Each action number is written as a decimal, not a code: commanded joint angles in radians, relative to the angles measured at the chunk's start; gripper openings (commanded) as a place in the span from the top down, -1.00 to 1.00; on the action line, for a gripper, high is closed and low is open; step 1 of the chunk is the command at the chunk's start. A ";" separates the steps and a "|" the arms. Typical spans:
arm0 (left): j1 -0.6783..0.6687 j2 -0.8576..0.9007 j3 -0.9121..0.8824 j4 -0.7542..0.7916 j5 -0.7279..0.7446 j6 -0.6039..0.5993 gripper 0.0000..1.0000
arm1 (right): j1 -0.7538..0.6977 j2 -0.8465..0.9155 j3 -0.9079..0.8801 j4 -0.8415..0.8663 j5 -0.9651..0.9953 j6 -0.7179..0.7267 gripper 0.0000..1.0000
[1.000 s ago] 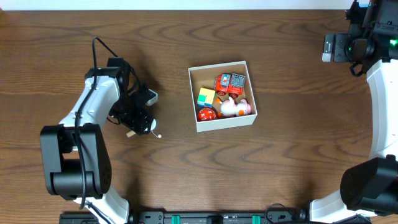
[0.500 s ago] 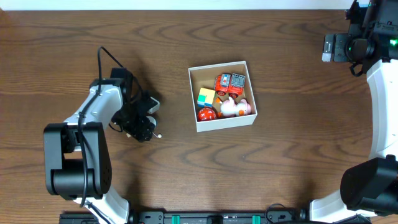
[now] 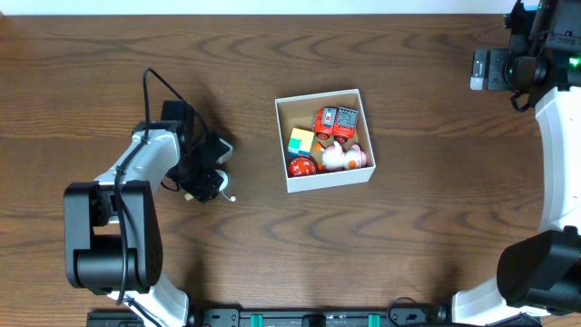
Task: Pack container
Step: 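Move the left gripper to the paddle-ball toy's wooden handle and grasp, then lift the paddle toy and carry it over the box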
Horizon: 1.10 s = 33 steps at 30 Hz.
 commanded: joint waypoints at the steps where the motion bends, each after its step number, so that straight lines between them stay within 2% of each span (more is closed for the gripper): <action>1: -0.001 0.005 -0.019 -0.011 -0.001 0.011 -0.28 | -0.009 0.000 0.008 0.002 0.002 0.018 -0.99; 2: -0.001 0.005 -0.019 -0.011 -0.001 0.011 -0.25 | -0.009 0.000 0.008 0.002 0.002 0.018 -0.98; 7: -0.001 0.004 -0.019 -0.018 -0.001 0.011 0.47 | -0.009 0.000 0.008 0.002 0.002 0.018 -0.98; 9: -0.001 0.004 -0.019 -0.019 -0.001 0.011 0.63 | -0.009 0.000 0.008 0.002 0.002 0.018 -0.98; 18: -0.001 -0.002 0.027 -0.057 -0.001 -0.007 0.63 | -0.009 0.000 0.008 0.002 0.002 0.018 -0.98; 22: -0.002 -0.022 0.138 -0.128 -0.001 -0.148 0.63 | -0.009 0.000 0.008 0.002 0.002 0.018 -0.98; 28: -0.019 -0.075 0.338 -0.185 0.000 -0.479 0.63 | -0.009 0.000 0.008 0.002 0.002 0.018 -0.99; 29: -0.029 -0.084 0.362 -0.184 0.000 -0.513 0.63 | -0.009 0.000 0.008 0.002 0.002 0.018 -0.99; 30: -0.042 -0.091 0.389 -0.184 0.001 -0.536 0.74 | -0.009 0.000 0.008 0.002 0.002 0.018 -0.99; 33: -0.098 -0.112 0.446 -0.178 0.030 -0.541 0.81 | -0.009 0.000 0.008 0.002 0.002 0.018 -0.98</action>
